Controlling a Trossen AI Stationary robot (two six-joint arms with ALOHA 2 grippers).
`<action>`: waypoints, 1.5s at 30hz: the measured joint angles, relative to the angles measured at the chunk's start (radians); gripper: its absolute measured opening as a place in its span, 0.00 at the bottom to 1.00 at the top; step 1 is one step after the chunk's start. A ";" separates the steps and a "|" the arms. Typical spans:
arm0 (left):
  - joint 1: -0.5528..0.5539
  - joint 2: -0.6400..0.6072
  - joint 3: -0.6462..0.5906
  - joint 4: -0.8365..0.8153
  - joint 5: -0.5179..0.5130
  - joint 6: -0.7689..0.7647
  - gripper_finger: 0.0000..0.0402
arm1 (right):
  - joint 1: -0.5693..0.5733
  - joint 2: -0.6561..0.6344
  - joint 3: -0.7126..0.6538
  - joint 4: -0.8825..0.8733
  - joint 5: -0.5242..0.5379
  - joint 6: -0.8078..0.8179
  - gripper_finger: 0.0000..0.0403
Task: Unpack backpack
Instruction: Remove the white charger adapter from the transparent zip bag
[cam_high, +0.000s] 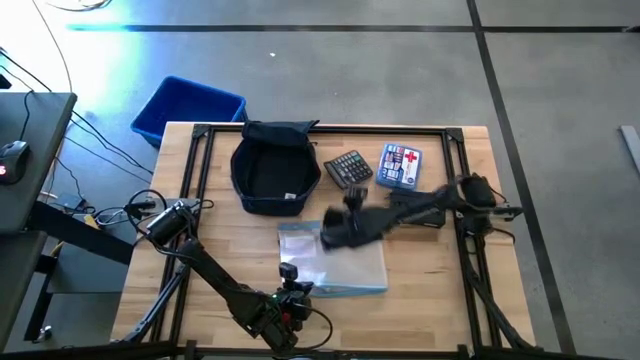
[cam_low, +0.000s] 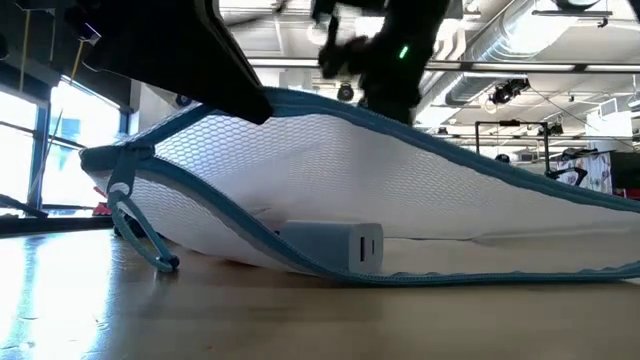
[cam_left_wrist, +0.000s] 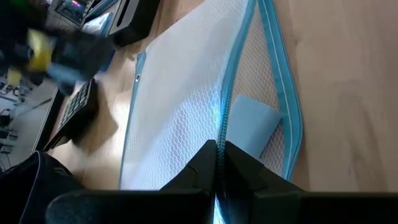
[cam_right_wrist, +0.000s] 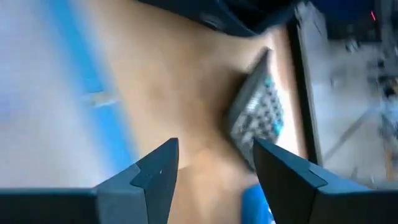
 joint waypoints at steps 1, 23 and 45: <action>0.000 0.000 0.000 0.000 0.000 -0.001 0.00 | 0.043 -0.010 0.000 0.000 -0.004 0.027 0.45; 0.000 0.000 0.000 0.020 0.002 -0.026 0.00 | 0.419 0.135 -0.133 0.723 -0.006 0.474 0.47; -0.003 0.000 -0.001 0.014 0.054 -0.024 0.00 | 0.277 0.223 -0.135 0.715 -0.102 0.367 0.68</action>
